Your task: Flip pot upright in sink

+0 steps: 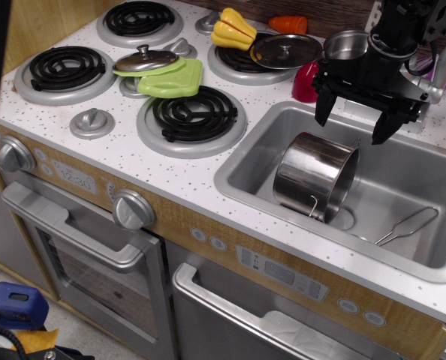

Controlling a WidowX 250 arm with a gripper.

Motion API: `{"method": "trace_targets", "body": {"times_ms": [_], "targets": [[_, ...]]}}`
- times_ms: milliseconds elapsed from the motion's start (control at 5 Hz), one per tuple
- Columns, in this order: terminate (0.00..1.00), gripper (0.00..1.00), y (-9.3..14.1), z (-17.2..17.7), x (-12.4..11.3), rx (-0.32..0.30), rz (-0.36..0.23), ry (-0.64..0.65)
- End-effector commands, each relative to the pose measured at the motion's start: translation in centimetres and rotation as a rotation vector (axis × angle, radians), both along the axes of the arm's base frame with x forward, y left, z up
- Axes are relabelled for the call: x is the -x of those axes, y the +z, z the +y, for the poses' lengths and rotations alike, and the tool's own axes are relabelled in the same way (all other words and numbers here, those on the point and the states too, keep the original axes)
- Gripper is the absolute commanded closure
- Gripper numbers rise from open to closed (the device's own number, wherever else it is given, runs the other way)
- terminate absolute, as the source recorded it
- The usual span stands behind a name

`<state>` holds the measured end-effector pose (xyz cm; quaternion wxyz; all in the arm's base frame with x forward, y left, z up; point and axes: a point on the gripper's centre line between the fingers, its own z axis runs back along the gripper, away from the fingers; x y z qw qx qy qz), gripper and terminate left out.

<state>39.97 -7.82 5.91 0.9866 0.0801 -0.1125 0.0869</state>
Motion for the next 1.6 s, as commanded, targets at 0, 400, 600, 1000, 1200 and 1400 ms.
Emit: {"method": "trace_targets", "body": {"times_ms": [0, 400, 600, 1000, 1200, 1400], "targets": [[0.00, 0.00, 0.0, 0.0, 0.0, 0.000, 0.000, 0.000], [0.00, 0.00, -0.3, -0.8, -0.2, -0.270, 0.007, -0.038], [0.00, 0.00, -0.5, -0.5, -0.2, -0.285, -0.006, -0.041], [0.00, 0.00, -2.2, 1.2, 0.2, -0.416, -0.021, -0.060], [0.00, 0.00, -3.0, 1.3, 0.2, -0.468, -0.025, -0.058], [0.00, 0.00, -3.9, 2.1, 0.5, -0.548, -0.032, -0.061]]}}
